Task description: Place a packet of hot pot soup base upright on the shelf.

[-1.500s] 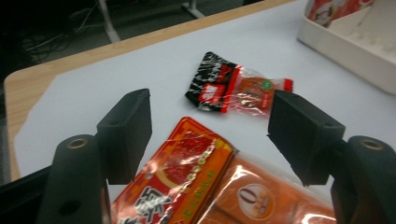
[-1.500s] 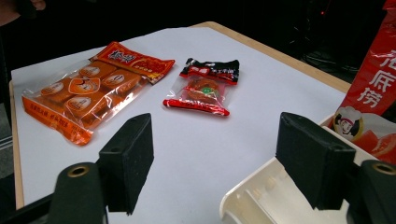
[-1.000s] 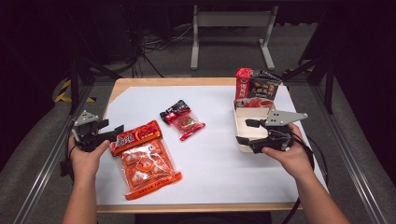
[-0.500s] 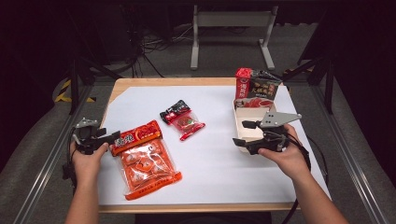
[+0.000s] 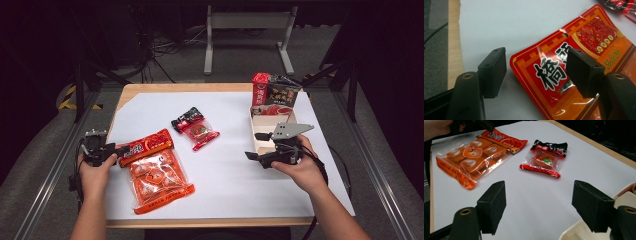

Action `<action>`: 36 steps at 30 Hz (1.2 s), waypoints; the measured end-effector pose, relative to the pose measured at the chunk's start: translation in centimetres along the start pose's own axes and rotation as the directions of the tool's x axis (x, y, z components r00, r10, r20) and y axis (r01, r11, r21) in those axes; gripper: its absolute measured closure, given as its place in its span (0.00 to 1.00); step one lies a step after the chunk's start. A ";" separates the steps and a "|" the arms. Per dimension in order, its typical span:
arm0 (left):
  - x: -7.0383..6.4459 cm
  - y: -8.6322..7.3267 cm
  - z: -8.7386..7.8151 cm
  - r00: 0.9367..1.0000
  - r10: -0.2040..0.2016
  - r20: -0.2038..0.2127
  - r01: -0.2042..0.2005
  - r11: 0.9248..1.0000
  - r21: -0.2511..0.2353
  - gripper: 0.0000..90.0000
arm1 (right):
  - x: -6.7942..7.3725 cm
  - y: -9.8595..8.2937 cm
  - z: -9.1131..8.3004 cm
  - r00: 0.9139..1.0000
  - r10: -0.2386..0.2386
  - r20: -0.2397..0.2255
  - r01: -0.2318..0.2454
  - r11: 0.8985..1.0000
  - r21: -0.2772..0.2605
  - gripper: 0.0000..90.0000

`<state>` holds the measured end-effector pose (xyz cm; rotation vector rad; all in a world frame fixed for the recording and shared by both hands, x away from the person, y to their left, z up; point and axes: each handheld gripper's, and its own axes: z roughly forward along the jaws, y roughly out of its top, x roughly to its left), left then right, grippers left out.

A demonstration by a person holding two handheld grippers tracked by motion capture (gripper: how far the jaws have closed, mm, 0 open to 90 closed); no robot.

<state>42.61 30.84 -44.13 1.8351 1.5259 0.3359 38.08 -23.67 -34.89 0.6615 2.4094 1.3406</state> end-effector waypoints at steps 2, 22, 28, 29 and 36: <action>0.0 0.0 0.1 1.000 -0.006 0.018 0.006 1.000 0.007 0.39 | 0.1 0.0 0.1 1.000 -0.002 0.001 0.002 1.000 0.006 0.31; -0.4 0.1 -0.2 0.990 -0.024 0.137 0.019 0.999 0.036 0.60 | 0.2 -0.2 0.3 1.000 -0.024 0.006 0.024 1.000 0.016 0.33; -0.8 0.0 0.5 0.996 0.001 0.093 -0.009 0.996 0.087 0.65 | 0.3 -0.1 0.5 0.999 -0.034 0.009 0.033 0.999 0.020 0.33; -0.8 0.0 0.6 0.996 -0.003 0.091 -0.005 0.996 0.094 0.65 | 0.4 -0.1 0.5 0.999 -0.034 0.009 0.034 0.999 0.021 0.33; -1.1 0.0 0.8 0.998 0.007 0.059 -0.012 0.996 0.089 0.76 | 0.5 -0.2 0.8 0.999 -0.043 0.011 0.042 0.999 0.030 0.35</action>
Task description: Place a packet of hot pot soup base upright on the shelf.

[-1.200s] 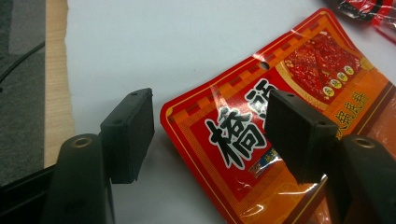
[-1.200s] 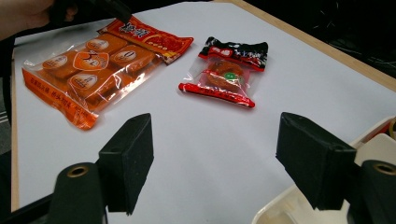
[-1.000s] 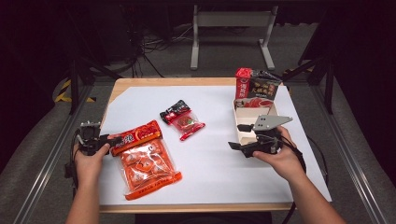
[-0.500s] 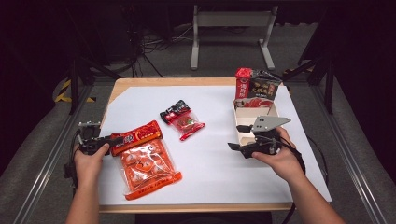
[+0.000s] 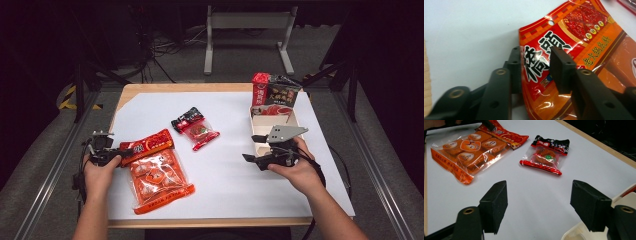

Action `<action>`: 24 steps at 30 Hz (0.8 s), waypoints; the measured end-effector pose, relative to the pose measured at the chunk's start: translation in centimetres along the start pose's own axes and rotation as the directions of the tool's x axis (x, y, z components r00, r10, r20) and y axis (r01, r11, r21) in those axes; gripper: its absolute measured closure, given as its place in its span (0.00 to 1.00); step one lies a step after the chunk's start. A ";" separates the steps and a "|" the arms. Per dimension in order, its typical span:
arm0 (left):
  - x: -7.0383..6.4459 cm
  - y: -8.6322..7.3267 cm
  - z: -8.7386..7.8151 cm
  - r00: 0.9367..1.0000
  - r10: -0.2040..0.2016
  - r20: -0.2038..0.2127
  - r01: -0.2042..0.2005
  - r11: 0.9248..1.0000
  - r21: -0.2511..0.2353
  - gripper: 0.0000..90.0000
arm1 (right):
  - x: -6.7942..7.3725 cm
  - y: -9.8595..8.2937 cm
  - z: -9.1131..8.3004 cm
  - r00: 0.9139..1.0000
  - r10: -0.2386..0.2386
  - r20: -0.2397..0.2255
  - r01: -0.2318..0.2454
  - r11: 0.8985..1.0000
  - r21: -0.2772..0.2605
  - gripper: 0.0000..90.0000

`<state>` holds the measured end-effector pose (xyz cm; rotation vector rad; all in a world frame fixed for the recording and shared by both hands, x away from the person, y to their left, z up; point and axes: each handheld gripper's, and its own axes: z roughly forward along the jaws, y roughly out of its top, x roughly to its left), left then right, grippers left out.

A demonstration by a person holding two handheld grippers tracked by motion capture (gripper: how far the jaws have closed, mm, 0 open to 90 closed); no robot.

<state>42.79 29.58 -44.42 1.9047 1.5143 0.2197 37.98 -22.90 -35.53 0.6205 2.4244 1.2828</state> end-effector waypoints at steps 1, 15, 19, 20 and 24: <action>0.0 0.0 0.0 1.000 -0.002 -0.004 0.002 1.000 -0.003 0.79 | 0.0 0.0 0.0 1.000 0.001 -0.002 -0.001 1.000 0.000 0.36; -0.1 0.2 -1.4 0.999 0.006 0.041 -0.003 0.997 -0.073 1.00 | -0.1 -0.2 -0.2 1.000 -0.003 -0.027 0.002 1.000 -0.019 0.52; -0.3 0.3 -1.9 0.999 0.006 0.052 -0.001 0.995 -0.103 1.00 | -0.3 -0.3 -0.3 0.999 0.014 -0.051 -0.015 0.999 -0.034 0.53; -0.4 0.4 -2.0 0.999 0.012 0.049 -0.006 0.994 -0.109 1.00 | -0.3 -0.3 -0.3 0.999 0.012 -0.050 -0.013 0.999 -0.035 0.54; -1.1 0.7 -2.8 0.998 0.034 0.047 -0.028 0.992 -0.126 1.00 | -0.3 -0.2 -0.4 0.999 -0.002 -0.037 0.001 1.000 -0.025 0.55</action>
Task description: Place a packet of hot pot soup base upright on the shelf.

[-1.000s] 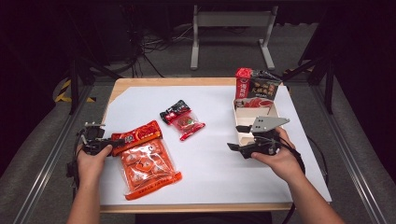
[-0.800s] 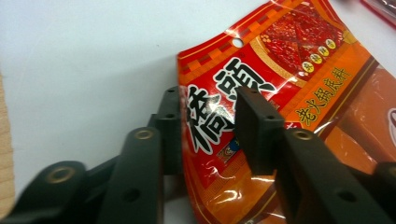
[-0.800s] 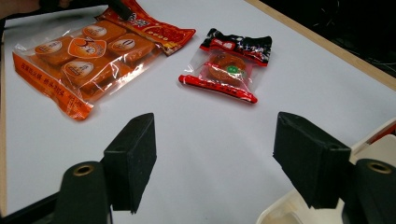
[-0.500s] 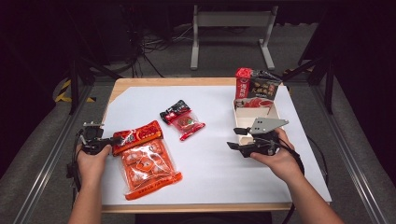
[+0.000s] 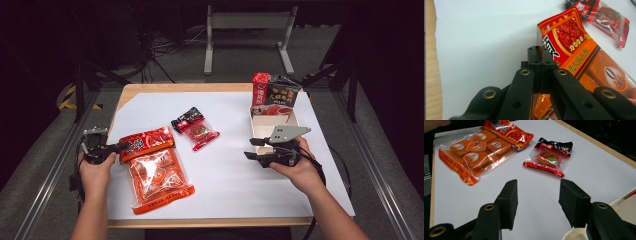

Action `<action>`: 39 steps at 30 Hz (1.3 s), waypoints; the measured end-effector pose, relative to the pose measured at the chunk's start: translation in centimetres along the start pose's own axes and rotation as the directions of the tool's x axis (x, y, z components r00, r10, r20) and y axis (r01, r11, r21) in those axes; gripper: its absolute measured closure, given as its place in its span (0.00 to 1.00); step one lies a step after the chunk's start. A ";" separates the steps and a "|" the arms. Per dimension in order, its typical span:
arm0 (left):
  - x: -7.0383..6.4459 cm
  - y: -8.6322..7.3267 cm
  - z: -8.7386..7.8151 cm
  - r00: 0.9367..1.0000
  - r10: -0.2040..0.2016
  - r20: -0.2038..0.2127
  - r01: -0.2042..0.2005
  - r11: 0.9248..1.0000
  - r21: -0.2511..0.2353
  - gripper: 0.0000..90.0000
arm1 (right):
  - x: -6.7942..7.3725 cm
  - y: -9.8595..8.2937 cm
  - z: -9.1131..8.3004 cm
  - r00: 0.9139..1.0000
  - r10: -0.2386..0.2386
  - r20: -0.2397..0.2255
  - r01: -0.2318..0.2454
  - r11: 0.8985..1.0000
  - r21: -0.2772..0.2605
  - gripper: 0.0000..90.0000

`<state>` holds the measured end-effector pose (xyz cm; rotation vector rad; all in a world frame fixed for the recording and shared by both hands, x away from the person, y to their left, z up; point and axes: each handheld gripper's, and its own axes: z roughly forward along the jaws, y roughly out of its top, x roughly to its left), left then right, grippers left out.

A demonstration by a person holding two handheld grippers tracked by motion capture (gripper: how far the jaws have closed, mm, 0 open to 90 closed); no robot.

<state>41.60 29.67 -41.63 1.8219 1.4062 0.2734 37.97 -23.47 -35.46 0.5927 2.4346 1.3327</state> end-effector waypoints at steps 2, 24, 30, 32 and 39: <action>-0.6 0.3 -0.4 1.000 0.015 -0.007 -0.015 1.000 -0.015 1.00 | 0.0 0.0 -0.1 1.000 -0.001 -0.001 0.001 1.000 -0.009 0.55; -4.0 2.0 -4.3 0.995 0.100 0.020 -0.095 0.981 -0.168 1.00 | 0.1 0.4 -0.4 0.999 0.020 -0.026 -0.021 0.999 -0.030 0.61; -5.2 2.5 -5.3 0.992 0.122 0.032 -0.113 0.972 -0.207 1.00 | 0.1 0.6 -0.5 0.999 0.037 -0.027 -0.038 0.998 -0.058 0.61; -5.7 2.7 -5.8 0.990 0.137 0.041 -0.124 0.966 -0.225 1.00 | 0.1 0.8 -0.6 0.999 0.035 -0.026 -0.036 0.997 -0.063 0.61; -7.6 3.2 -7.4 0.980 0.189 0.062 -0.165 0.946 -0.281 1.00 | 0.4 1.4 -0.8 1.000 0.014 -0.023 -0.016 0.997 -0.081 0.62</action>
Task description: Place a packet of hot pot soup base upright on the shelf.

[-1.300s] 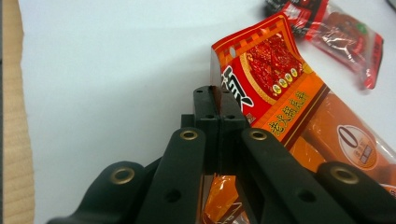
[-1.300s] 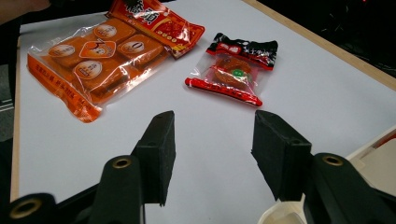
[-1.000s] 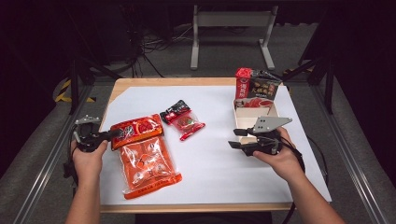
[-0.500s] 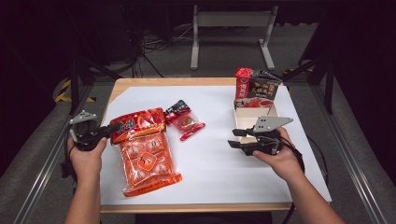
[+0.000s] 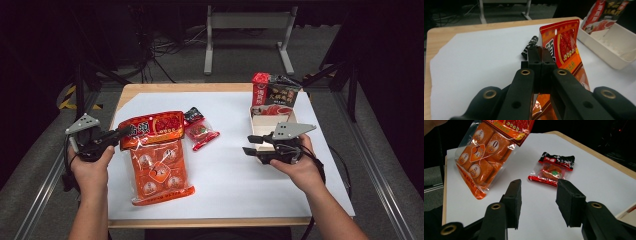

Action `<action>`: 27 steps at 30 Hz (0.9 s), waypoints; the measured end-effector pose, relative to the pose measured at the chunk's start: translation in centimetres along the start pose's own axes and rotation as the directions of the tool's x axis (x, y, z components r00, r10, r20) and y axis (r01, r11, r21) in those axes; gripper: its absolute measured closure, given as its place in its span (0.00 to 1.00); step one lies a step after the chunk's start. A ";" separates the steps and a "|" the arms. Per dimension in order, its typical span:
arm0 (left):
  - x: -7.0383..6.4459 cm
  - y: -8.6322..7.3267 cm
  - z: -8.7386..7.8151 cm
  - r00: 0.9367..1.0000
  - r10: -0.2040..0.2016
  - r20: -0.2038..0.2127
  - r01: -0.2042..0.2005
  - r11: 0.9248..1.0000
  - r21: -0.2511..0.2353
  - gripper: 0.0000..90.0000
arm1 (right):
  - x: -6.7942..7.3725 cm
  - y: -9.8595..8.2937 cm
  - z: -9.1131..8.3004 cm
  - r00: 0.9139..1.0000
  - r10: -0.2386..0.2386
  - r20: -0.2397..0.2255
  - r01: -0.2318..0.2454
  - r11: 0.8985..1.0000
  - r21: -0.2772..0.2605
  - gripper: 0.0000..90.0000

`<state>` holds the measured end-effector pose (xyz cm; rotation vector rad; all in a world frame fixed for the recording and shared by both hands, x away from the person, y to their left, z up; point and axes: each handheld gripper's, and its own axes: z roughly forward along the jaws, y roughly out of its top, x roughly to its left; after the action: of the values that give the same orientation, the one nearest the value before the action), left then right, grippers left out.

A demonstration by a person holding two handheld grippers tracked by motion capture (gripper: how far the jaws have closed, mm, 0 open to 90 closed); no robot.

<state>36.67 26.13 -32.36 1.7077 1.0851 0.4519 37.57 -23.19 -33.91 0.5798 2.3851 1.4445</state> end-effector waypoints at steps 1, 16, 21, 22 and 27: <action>-0.3 0.1 -0.1 1.000 0.007 0.007 -0.007 1.000 -0.007 1.00 | 0.0 0.1 0.0 1.000 0.002 -0.005 -0.002 1.000 0.000 0.62; -3.9 1.9 -1.9 0.987 0.128 0.098 -0.119 0.988 -0.098 1.00 | 0.9 1.3 -1.0 1.000 -0.012 -0.010 0.012 0.999 -0.049 0.59; -4.7 2.2 -2.2 0.981 0.152 0.120 -0.138 0.984 -0.116 1.00 | 1.1 1.4 -1.0 1.000 -0.010 -0.016 0.010 0.999 -0.053 0.58; -4.9 2.3 -2.3 0.979 0.160 0.125 -0.145 0.982 -0.120 1.00 | 1.1 1.4 -0.9 1.000 -0.013 -0.020 0.012 0.999 -0.049 0.57; -5.8 2.6 -2.7 0.973 0.191 0.128 -0.173 0.975 -0.141 1.00 | 1.4 1.5 -0.5 0.999 -0.007 -0.040 0.005 0.999 -0.034 0.53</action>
<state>32.83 22.63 -27.85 1.7044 0.7837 0.4978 36.42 -22.26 -32.39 0.5401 2.3859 1.5042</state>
